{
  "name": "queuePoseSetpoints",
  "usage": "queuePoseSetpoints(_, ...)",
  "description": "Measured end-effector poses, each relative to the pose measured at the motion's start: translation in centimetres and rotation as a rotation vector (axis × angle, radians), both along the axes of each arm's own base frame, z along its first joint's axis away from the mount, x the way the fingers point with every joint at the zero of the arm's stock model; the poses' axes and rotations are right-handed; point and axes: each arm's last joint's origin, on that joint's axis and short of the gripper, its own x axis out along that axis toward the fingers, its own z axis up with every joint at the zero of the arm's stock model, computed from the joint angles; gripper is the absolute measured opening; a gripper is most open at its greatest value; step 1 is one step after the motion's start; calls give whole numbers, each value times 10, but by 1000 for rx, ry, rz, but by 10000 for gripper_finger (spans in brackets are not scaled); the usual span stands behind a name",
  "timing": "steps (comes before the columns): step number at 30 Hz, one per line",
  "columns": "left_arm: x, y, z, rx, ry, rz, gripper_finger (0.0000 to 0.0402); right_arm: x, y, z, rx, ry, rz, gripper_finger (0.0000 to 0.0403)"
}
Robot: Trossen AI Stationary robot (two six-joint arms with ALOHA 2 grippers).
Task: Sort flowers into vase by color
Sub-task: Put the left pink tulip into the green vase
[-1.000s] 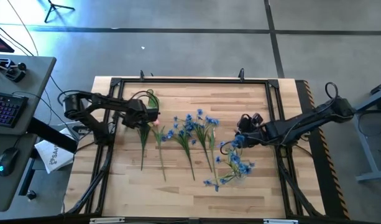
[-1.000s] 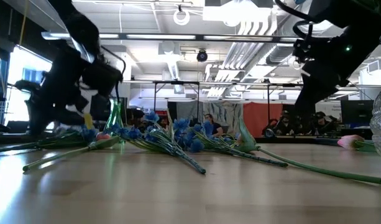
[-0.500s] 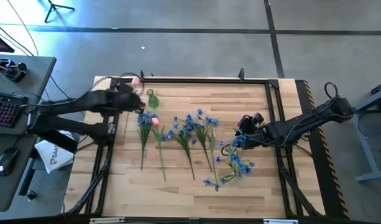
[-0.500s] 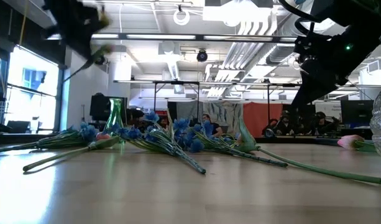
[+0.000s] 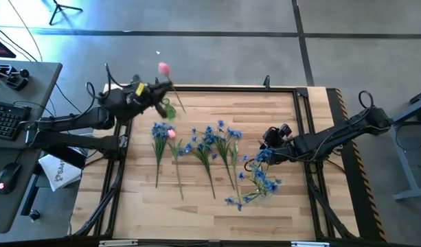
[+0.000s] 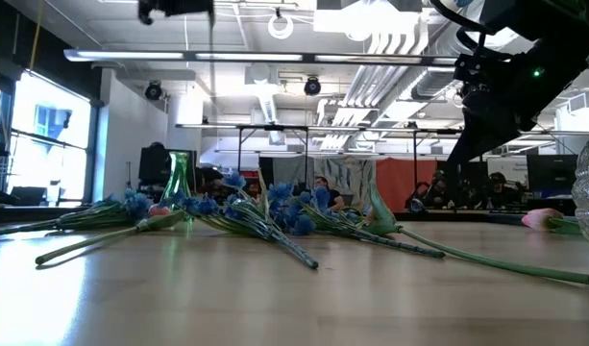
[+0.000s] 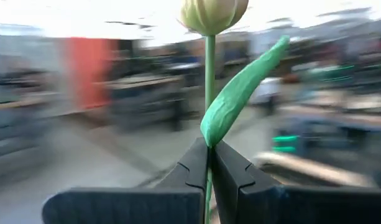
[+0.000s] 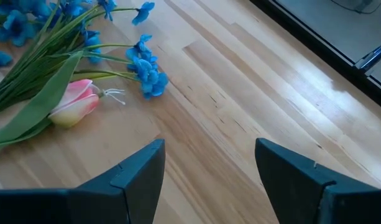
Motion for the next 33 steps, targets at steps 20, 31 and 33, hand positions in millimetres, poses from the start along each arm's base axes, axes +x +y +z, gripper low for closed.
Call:
queuePoseSetpoints(20,-10,17,-17,-36,152,314,0,1,0,0,-2,-4,2,245)
queuePoseSetpoints(31,2,31,-32,-88,213,366,4,1,0,0,-3,-2,5,245)
queuePoseSetpoints(33,1,32,-33,-92,228,372,17,1,0,0,-2,-2,5,245)
